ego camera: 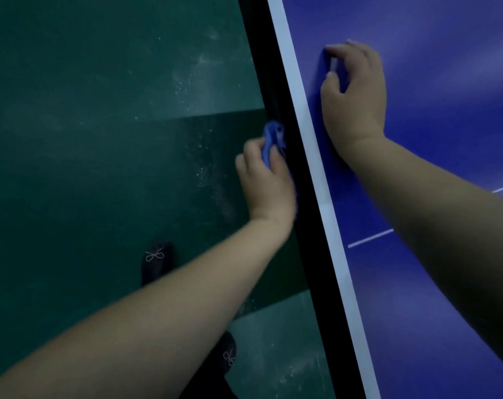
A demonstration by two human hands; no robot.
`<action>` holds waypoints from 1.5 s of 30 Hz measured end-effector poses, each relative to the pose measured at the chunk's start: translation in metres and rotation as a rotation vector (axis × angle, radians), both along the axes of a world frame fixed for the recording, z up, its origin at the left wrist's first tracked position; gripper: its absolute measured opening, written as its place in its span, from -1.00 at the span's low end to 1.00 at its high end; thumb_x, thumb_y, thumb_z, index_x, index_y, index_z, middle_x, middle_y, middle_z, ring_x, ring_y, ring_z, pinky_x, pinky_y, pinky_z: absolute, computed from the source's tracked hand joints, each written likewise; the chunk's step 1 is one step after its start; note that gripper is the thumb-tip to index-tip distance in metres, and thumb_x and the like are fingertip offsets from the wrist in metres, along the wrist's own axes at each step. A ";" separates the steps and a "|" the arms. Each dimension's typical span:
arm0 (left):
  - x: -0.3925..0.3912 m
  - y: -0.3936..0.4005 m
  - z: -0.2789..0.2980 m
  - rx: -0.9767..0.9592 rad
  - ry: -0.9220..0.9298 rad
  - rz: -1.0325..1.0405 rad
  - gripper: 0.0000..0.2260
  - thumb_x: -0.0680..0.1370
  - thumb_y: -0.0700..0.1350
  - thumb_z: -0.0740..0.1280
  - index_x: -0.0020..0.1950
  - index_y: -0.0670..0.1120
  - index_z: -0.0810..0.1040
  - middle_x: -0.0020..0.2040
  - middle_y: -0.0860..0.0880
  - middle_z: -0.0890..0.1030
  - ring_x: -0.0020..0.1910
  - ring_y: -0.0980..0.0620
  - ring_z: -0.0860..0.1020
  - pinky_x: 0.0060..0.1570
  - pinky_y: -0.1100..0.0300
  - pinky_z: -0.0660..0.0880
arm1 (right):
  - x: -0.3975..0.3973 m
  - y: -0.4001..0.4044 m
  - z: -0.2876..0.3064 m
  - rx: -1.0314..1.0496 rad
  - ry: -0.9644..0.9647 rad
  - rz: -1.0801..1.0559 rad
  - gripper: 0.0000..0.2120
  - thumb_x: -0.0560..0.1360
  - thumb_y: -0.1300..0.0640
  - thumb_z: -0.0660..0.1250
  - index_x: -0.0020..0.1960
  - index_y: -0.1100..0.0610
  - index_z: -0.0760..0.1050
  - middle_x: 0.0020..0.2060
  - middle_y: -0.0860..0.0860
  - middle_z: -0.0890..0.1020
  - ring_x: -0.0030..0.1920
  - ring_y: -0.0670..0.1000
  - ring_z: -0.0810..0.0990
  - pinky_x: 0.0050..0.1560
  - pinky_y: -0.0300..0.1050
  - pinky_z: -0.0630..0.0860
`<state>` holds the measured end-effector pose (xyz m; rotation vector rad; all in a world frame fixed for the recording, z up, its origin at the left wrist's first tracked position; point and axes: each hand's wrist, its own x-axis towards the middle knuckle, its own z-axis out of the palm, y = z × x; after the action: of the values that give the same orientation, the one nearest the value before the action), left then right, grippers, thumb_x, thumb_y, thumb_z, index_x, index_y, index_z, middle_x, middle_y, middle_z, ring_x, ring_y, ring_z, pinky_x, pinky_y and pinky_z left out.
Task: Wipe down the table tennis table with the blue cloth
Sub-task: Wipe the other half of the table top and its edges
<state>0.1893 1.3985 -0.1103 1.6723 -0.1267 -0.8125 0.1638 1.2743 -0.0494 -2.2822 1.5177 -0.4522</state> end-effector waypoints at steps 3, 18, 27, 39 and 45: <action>-0.009 0.008 0.009 -0.019 0.042 -0.035 -0.94 0.62 -0.20 0.22 0.05 -0.07 0.46 0.01 0.01 0.40 -0.16 0.38 0.43 -0.16 0.56 0.31 | 0.004 0.000 -0.006 -0.077 0.013 -0.024 -0.65 0.56 0.13 0.13 0.31 0.02 0.47 0.35 -0.05 0.41 0.36 -0.09 0.35 0.36 -0.20 0.31; 0.042 -0.035 0.031 -0.043 -0.054 -0.089 -0.92 0.60 -0.26 0.23 0.00 -0.09 0.41 -0.01 -0.07 0.37 -0.17 0.37 0.41 -0.17 0.52 0.30 | 0.003 0.005 -0.002 -0.078 0.068 -0.045 -0.62 0.54 0.17 0.16 0.34 0.06 0.43 0.40 0.01 0.38 0.41 -0.01 0.31 0.39 0.07 0.30; 0.098 -0.096 0.008 0.107 0.012 0.025 -0.87 0.63 -0.20 0.19 0.08 -0.23 0.46 0.09 -0.24 0.43 -0.14 -0.02 0.40 -0.06 0.20 0.37 | 0.003 0.004 -0.002 -0.085 0.067 -0.042 -0.62 0.54 0.18 0.17 0.34 0.07 0.44 0.39 0.02 0.38 0.41 -0.01 0.30 0.40 0.06 0.30; 0.099 -0.097 0.025 0.011 -0.053 0.044 -0.94 0.63 -0.17 0.21 -0.02 -0.06 0.43 0.08 -0.17 0.46 -0.26 0.22 0.40 -0.22 0.39 0.34 | 0.003 0.005 -0.003 -0.093 0.049 -0.039 -0.63 0.53 0.18 0.17 0.33 0.08 0.45 0.38 0.04 0.39 0.39 0.02 0.32 0.37 0.10 0.31; 0.056 -0.064 0.020 0.101 0.060 0.056 -0.83 0.63 -0.18 0.19 0.18 -0.14 0.51 0.09 -0.14 0.37 -0.32 0.25 0.44 -0.34 0.49 0.33 | 0.006 0.007 -0.001 -0.083 0.011 -0.035 -0.64 0.54 0.24 0.20 0.32 0.12 0.47 0.38 0.09 0.40 0.40 0.08 0.32 0.38 0.11 0.29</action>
<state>0.2451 1.3347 -0.0903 1.7368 0.0023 -0.8377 0.1693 1.2812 -0.0500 -2.3278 1.5737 -0.5226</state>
